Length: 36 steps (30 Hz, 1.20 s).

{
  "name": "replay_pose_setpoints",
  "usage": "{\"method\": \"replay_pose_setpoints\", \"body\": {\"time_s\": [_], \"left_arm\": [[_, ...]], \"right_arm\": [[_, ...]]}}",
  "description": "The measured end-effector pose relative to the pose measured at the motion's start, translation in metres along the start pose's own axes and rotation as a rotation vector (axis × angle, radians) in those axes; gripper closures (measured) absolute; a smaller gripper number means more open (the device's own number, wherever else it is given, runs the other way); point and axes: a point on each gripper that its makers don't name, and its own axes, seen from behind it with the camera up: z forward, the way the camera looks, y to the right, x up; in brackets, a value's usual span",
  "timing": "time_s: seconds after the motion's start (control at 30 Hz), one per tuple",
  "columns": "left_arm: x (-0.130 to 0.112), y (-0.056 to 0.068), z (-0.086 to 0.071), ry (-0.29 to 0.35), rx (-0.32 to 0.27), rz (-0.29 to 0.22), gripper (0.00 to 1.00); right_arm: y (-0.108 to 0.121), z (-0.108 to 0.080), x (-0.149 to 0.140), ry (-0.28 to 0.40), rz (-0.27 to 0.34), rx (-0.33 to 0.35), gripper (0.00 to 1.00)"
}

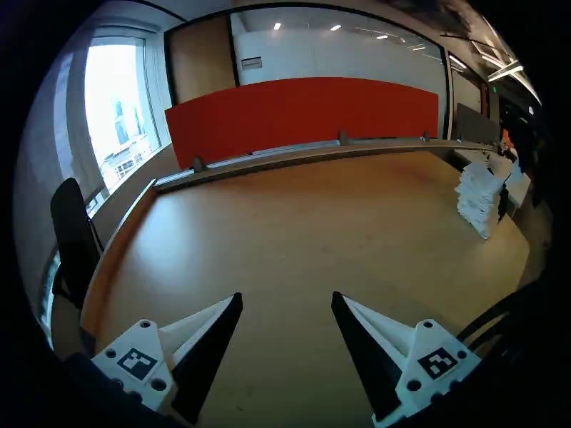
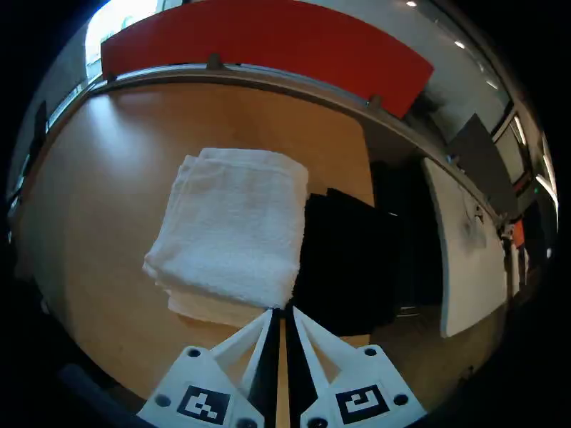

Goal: Fold towel

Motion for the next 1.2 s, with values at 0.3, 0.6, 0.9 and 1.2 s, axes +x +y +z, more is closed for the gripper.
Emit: {"method": "replay_pose_setpoints", "body": {"time_s": [0.3, 0.6, 0.9, 1.2], "left_arm": [[-0.002, 0.000, -0.001, -0.003, 0.001, 0.002, 0.08], [-0.002, -0.001, -0.002, -0.001, 0.004, -0.005, 0.08], [-0.002, 0.000, -0.002, 0.001, 0.001, -0.006, 0.08], [-0.001, -0.003, -0.003, 0.008, 0.005, -0.014, 0.08]], "right_arm": [[-0.004, 0.004, 0.000, -0.002, -0.010, 0.000, 0.95], [-0.010, 0.004, -0.006, -0.010, -0.031, 0.000, 0.56], [-0.018, 0.002, -0.008, 0.000, -0.035, 0.004, 0.08], [-0.024, 0.000, 0.001, 0.038, 0.009, 0.008, 0.08]]}}
